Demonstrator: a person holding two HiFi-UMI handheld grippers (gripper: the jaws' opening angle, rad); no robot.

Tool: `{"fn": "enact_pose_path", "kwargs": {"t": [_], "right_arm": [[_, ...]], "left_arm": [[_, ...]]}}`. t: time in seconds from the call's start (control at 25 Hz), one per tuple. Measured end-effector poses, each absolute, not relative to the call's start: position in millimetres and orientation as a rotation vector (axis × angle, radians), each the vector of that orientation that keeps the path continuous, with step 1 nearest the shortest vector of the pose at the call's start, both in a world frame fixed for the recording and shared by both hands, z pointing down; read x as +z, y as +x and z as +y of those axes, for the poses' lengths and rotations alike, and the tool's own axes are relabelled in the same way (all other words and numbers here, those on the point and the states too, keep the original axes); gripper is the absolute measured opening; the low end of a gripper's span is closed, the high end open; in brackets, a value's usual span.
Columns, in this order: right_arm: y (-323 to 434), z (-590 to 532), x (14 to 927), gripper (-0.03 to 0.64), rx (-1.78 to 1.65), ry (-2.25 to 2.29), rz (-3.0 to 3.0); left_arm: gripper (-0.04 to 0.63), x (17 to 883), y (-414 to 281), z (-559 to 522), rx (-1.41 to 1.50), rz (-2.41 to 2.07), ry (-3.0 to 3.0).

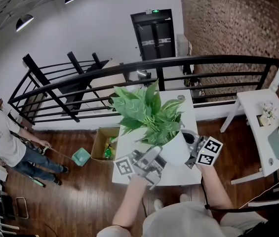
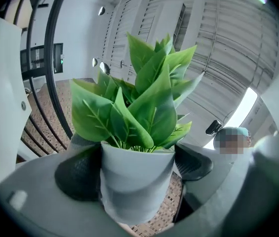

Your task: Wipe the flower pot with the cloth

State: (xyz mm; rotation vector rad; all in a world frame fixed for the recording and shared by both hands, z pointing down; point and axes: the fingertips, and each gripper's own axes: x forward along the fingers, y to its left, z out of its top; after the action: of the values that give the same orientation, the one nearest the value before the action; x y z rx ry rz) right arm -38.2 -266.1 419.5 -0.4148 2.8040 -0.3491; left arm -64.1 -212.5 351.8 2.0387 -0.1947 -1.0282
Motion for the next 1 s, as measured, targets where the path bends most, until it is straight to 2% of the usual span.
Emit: {"fn": "enact_pose_path", "kwargs": {"t": [0.4, 0.6, 0.8, 1.0], "right_arm": [[-40.6, -258.0, 416.2, -0.003, -0.357, -0.485, 2.789], [-5.2, -266.8, 400.8, -0.003, -0.333, -0.597, 2.726], [28.9, -251.4, 343.9, -0.003, 0.020, -0.728, 2.744], [-14.5, -180.4, 278.3, -0.003, 0.445, -0.510, 2.868]], "left_arm": [[0.491, 342.1, -71.1, -211.0, -1.072, -0.204, 2.023], [0.491, 345.8, -65.6, -215.1, -1.113, -0.208, 1.992], [0.489, 346.3, -72.8, -218.2, -1.132, -0.244, 2.022], [0.489, 343.6, -86.0, -224.6, -1.145, -0.284, 2.029]]}}
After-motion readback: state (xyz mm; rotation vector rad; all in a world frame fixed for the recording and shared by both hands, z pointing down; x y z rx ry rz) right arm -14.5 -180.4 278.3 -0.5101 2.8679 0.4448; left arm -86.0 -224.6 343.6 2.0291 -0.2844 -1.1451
